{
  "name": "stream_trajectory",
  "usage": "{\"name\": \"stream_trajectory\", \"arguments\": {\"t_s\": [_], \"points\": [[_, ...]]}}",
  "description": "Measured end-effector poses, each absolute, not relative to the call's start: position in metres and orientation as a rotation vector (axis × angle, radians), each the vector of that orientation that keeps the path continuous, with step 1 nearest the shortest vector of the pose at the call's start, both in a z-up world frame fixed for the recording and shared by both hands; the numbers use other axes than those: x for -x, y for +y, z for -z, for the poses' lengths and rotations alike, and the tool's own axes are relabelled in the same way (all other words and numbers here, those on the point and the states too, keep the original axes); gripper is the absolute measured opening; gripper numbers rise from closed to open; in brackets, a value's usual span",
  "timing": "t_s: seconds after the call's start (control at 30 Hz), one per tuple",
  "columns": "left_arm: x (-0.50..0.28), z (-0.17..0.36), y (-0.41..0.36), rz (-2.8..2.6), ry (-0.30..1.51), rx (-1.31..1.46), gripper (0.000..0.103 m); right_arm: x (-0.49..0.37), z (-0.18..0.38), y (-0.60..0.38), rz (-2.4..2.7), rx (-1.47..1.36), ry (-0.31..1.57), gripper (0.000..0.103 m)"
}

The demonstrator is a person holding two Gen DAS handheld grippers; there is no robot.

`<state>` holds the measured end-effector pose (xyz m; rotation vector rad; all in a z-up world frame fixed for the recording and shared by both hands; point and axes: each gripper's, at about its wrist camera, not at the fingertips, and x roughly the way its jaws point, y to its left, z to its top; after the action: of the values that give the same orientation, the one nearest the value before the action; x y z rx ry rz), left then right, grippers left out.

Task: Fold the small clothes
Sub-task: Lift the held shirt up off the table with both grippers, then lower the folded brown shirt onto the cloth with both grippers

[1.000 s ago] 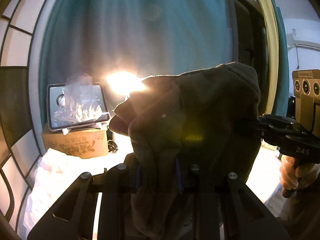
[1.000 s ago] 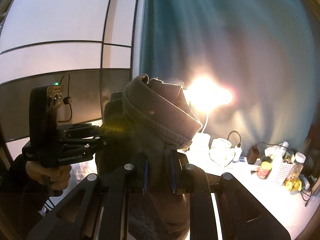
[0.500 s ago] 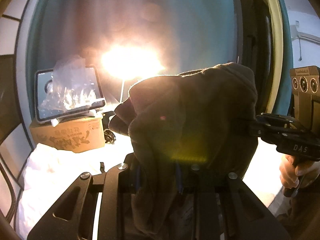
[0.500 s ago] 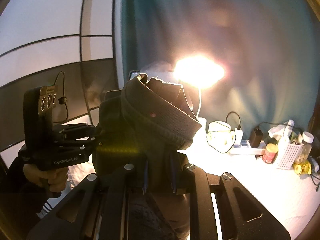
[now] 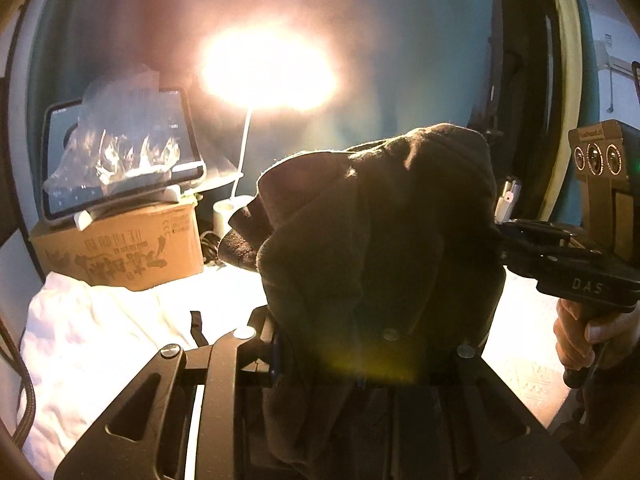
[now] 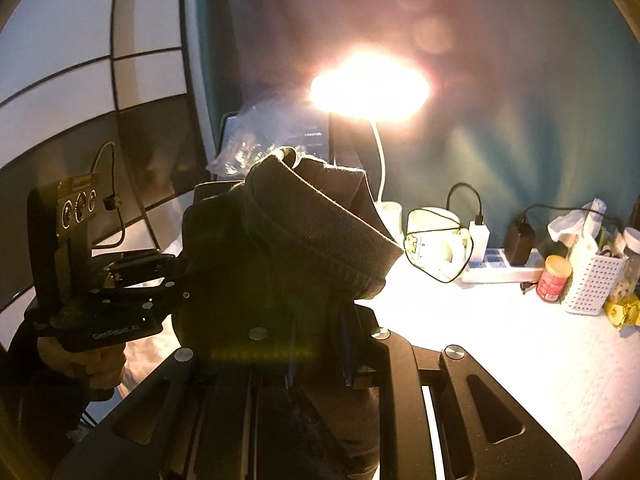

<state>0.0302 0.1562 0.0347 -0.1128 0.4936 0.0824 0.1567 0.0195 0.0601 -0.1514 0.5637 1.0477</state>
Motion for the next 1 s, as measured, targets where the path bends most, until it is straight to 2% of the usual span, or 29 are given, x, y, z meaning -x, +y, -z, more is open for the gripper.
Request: {"name": "stream_trajectory", "arguments": {"t_s": [1.0], "points": [[-0.116,0.037,0.215,-0.162,0.778,0.210,0.025,-0.272,0.048,0.078,-1.027,0.097,0.886,0.019]]}}
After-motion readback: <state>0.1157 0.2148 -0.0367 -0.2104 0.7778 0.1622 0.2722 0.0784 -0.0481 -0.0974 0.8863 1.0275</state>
